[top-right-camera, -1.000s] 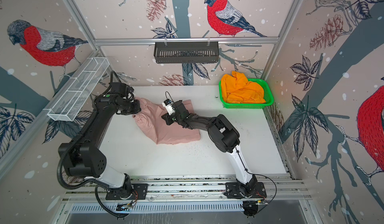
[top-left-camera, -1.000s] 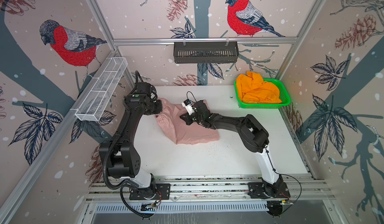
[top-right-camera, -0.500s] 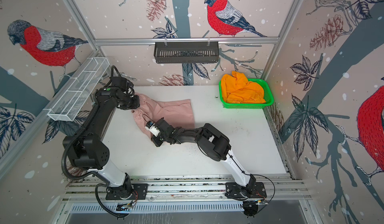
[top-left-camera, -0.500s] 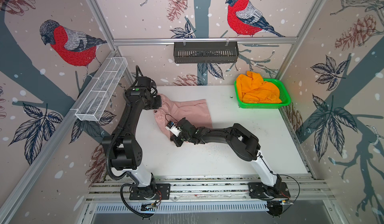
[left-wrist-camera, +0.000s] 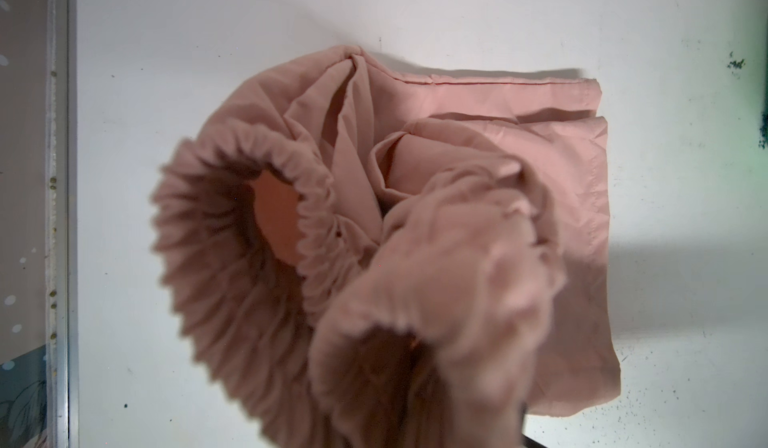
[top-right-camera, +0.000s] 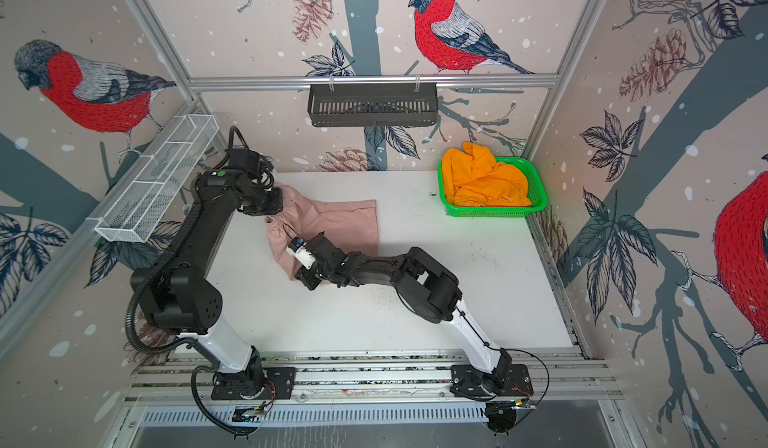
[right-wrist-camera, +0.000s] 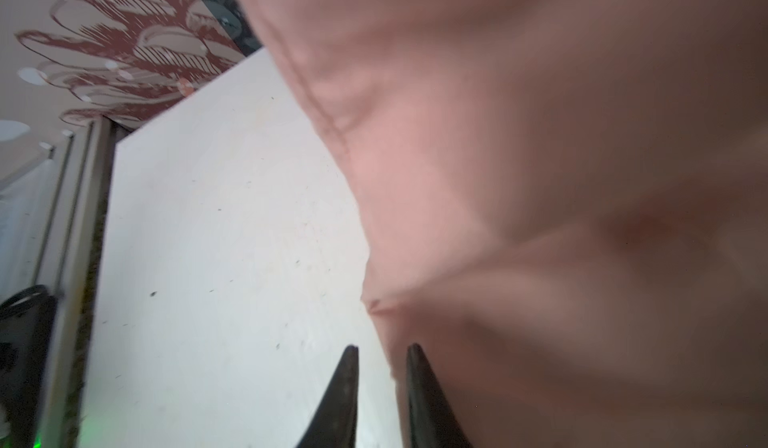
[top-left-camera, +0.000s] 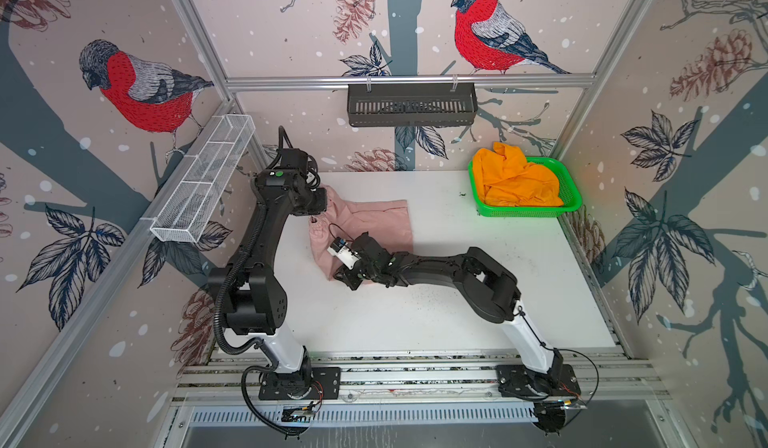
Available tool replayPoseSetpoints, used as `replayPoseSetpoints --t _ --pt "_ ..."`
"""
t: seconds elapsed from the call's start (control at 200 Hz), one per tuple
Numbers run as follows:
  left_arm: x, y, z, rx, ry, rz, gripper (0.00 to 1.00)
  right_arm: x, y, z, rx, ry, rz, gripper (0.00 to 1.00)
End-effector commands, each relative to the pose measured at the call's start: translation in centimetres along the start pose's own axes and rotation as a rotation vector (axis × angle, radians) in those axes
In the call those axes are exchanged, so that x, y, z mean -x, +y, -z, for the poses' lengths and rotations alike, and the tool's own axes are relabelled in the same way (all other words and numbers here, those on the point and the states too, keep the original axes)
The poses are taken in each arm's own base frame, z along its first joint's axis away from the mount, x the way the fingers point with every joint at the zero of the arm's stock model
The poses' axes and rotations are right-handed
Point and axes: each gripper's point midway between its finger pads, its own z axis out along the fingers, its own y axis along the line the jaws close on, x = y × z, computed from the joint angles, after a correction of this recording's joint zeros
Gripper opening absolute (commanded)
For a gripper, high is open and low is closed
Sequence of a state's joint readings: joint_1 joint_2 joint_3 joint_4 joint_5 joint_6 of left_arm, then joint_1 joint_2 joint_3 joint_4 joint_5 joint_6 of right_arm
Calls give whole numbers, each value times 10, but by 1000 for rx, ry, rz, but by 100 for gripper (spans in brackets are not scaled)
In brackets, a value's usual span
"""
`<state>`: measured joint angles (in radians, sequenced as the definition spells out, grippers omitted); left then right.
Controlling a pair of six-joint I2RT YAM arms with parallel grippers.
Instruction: Fold and stack the shorts
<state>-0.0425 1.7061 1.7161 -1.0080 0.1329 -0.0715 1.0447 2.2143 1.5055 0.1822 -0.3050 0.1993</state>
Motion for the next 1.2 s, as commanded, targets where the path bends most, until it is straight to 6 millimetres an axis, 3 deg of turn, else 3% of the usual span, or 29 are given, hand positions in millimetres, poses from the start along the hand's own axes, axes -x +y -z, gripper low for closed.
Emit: replayPoseSetpoints --t 0.0,0.105,0.215,0.325,0.415,0.6,0.825,0.995,1.196 --pt "-8 -14 1 -13 32 -31 0 4 -15 43 -46 -87 -27 29" --pt "-9 -26 1 -26 31 -40 0 -26 -37 89 -141 -75 -81 23" --pt "-14 -36 -2 -29 38 -45 0 -73 -55 121 -261 0 -115 12" --pt "-17 -51 -5 -51 32 -52 0 -109 -63 134 -304 58 -162 7" --pt "-19 -63 -8 -58 37 -65 0 -127 -62 135 -304 82 -190 5" --pt "-19 -86 -15 -98 25 -62 0 -137 -56 127 -291 99 -200 3" --pt "-25 -138 -26 -248 -12 -59 0 -144 -49 119 -273 129 -183 3" --pt "-39 -162 -46 -279 20 -96 0 -146 -45 118 -266 132 -178 2" --pt "-69 -189 -80 -299 117 -163 0 -145 -43 116 -259 134 -167 5"
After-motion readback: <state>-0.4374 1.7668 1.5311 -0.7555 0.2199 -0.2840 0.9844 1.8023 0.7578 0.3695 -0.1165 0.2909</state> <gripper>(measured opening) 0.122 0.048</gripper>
